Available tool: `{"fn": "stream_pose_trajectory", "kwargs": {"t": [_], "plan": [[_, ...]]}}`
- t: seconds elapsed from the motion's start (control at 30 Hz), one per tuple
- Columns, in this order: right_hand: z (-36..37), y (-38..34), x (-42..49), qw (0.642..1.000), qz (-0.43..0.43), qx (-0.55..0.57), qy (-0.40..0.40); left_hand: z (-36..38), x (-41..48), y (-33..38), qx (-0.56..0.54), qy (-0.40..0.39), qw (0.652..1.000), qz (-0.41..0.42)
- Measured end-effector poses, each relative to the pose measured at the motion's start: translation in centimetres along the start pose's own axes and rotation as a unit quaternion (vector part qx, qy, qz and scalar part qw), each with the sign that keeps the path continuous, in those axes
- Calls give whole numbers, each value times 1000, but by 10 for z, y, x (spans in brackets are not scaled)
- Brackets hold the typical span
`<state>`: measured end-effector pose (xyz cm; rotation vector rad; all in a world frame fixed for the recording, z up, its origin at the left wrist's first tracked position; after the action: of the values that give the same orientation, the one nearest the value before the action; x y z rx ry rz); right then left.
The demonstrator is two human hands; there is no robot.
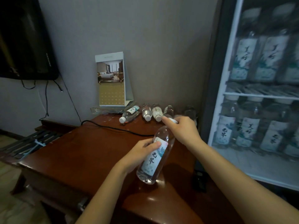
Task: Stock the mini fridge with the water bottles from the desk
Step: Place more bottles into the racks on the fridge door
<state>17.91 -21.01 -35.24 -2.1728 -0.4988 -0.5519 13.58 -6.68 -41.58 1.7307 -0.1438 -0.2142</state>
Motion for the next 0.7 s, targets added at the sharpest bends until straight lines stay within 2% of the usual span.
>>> {"fn": "stream_pose_trajectory", "kwargs": {"t": [0.17,0.37,0.47,0.57,0.7], "plan": [[-39,-27,-51,1000,-20,18,-8,30,-47,18,52,-30,998,26],[-126,-55,-109,992,-19,124,29,90,-84,56,-8,-46,995,93],[-165,-47,-151,990,9,138,-9,129,-92,84,-34,-57,989,129],[-200,-31,-197,989,32,136,-46,174,-99,108,-60,-89,983,152],[-248,-16,-249,986,25,167,6,241,-110,132,-68,-165,968,175]]}}
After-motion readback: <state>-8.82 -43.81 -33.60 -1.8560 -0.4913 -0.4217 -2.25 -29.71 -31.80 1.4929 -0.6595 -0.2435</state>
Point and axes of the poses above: each hand's wrist, its own x-axis towards the middle knuckle, its own z-axis out of the palm, y = z × x, the point moved 3 cm from there along x, towards the middle knuckle, and after that the axes turned 10 degrees about -z, right-handed, at the moved point
